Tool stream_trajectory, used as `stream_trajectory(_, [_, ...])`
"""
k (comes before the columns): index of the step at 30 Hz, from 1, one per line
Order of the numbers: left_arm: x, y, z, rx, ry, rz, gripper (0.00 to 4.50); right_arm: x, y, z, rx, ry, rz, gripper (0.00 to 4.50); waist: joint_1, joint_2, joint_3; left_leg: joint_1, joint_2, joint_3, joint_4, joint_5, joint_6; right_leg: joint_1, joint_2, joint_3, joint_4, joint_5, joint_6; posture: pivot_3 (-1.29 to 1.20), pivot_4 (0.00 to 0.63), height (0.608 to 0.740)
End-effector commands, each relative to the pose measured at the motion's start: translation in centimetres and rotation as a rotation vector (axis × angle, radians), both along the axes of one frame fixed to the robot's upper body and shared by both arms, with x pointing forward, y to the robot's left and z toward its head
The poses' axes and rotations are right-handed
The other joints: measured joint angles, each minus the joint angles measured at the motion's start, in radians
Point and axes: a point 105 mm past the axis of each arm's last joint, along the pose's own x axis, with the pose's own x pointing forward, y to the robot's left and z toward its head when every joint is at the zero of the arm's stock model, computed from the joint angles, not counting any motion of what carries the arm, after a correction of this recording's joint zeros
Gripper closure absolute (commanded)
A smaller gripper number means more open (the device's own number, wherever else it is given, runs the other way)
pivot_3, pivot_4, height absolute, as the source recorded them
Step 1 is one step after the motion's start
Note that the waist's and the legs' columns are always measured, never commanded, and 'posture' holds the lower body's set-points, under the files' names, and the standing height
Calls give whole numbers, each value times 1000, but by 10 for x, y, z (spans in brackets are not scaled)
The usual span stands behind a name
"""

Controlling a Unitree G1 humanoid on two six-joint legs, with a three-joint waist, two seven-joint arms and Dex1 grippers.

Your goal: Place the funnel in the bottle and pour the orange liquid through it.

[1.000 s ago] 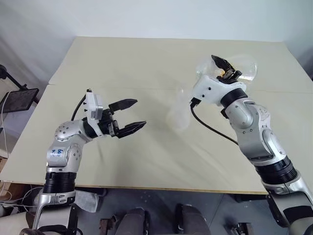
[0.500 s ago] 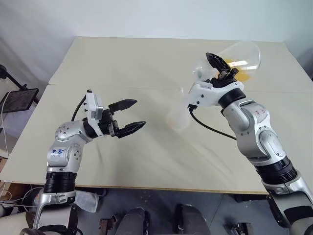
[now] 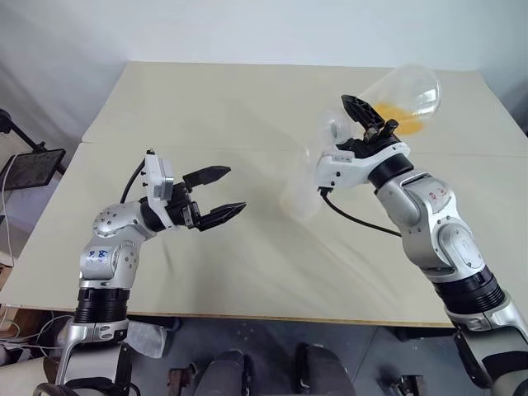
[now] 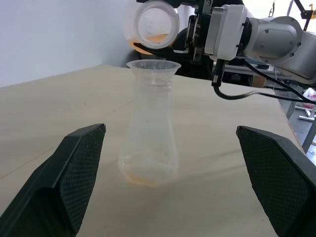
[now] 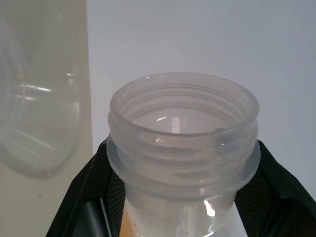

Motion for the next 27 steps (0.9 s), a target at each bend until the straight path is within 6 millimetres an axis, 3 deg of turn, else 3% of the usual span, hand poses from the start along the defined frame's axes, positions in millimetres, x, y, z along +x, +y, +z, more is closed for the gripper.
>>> stream_trajectory(1, [-2,-1,9,-6,-50,-6,0,-7,-6,17,-24,-91,-14,2040,0,0,0,0,0,0,0,0,0,0,0,0,0,0,0,0,150,740])
stream_trajectory(27, [-2,-3,9,-13,-51,-10,0,-9,-6,12,-151,-152,-38,2040,0,0,0,0,0,0,0,0,0,0,0,0,0,0,0,0,150,740])
